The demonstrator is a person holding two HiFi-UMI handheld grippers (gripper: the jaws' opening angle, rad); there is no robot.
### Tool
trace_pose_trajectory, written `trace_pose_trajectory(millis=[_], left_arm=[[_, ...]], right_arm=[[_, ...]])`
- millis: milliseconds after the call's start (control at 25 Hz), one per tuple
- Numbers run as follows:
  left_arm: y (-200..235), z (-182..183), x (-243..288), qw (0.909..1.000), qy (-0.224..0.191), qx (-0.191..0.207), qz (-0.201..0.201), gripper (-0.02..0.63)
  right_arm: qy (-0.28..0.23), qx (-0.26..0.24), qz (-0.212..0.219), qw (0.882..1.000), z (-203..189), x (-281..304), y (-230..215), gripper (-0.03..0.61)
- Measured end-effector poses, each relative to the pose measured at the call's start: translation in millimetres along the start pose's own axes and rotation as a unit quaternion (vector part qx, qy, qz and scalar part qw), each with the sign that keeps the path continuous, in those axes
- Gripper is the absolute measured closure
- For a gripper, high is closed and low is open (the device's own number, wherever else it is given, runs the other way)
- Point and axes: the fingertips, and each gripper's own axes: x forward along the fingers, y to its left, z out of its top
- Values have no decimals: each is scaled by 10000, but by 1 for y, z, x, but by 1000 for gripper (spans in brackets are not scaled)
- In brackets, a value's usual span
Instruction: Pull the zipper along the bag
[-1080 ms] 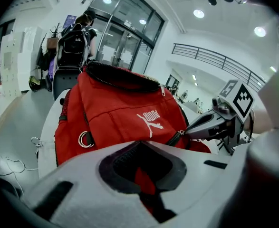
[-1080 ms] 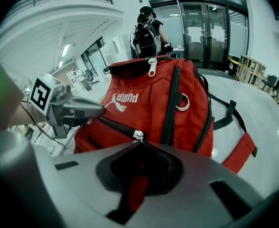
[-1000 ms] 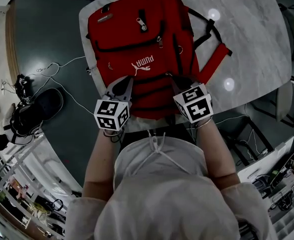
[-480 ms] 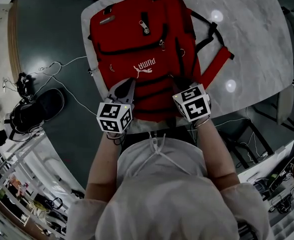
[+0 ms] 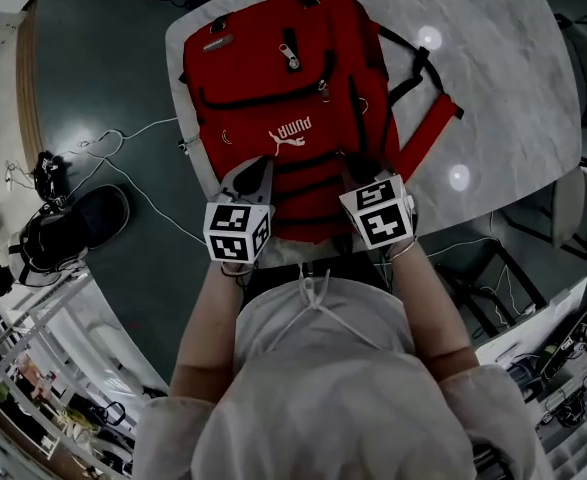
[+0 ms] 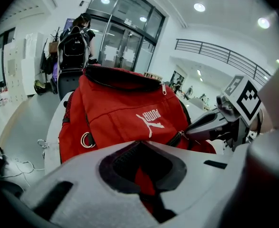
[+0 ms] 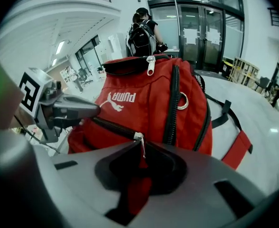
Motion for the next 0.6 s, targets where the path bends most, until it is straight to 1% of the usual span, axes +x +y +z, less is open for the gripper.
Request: trace_pose_trajectory(millis=[120, 200, 280, 400, 600], left_arm=[[-3, 5, -3, 9996, 31, 259, 135, 594], [-7, 9, -8, 9994, -75, 316, 131, 594], [-10, 17, -17, 9992, -298, 245, 126, 594], [-15, 41, -37, 9970, -752, 114, 150, 594], [-31, 88, -74, 9900, -1354, 393, 12, 594]], right_arm=[[-228, 114, -47, 9997, 9, -8, 3, 548], [-391, 180, -113, 9990, 18, -19, 7, 548], [-669, 241, -215, 9972, 30, -31, 10, 548], [-1121, 265, -318, 9928, 50, -51, 13, 549], [-1668, 108, -416, 9850, 79, -82, 25, 549]])
